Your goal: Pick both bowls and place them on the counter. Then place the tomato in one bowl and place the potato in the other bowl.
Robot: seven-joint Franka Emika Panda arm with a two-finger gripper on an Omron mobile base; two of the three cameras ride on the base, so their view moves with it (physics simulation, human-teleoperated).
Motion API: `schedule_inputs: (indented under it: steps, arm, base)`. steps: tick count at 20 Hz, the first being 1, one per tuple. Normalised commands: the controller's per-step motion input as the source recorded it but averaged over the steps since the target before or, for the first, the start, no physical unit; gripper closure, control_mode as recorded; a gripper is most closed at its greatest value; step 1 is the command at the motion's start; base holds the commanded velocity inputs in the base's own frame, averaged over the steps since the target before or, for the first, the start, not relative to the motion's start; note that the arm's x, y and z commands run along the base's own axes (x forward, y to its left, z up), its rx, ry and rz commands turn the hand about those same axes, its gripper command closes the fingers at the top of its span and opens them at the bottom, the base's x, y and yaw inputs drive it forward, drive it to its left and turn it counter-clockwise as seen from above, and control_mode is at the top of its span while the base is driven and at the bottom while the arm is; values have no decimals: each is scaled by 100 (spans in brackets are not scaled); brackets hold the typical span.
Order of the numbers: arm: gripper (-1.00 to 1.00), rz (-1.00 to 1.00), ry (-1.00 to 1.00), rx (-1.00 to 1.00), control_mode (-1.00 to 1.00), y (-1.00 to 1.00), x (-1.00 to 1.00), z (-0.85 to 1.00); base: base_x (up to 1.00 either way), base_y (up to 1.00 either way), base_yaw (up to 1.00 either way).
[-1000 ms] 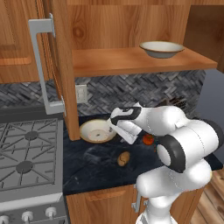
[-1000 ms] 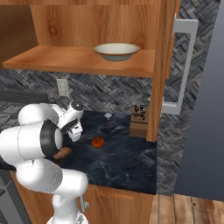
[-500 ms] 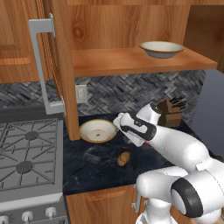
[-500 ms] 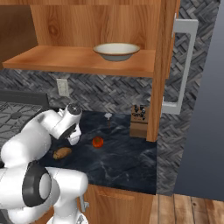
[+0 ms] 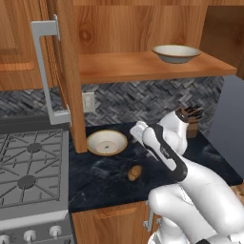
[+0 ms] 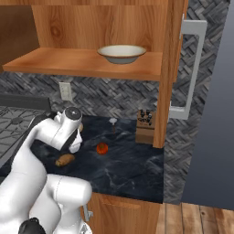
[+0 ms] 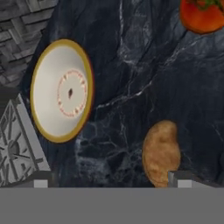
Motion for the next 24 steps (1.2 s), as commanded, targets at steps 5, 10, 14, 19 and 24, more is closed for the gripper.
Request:
schedule_inputs:
  steps: [5, 10, 14, 19, 24]
  arm:
    - [-100, 0, 0, 0, -100, -19, -40, 46]
    - [-100, 0, 0, 0, -100, -25, -32, 55]
    - [-100, 0, 1, 0, -100, -24, -31, 62]
    - [-100, -1, 1, 0, -100, -20, -39, 60]
    - [-100, -2, 4, 0, -100, -19, -41, 62]
  base:
    - [0, 0, 0]
    - [0, 0, 0]
    - [0, 0, 0]
    - [0, 0, 0]
    - [0, 0, 0]
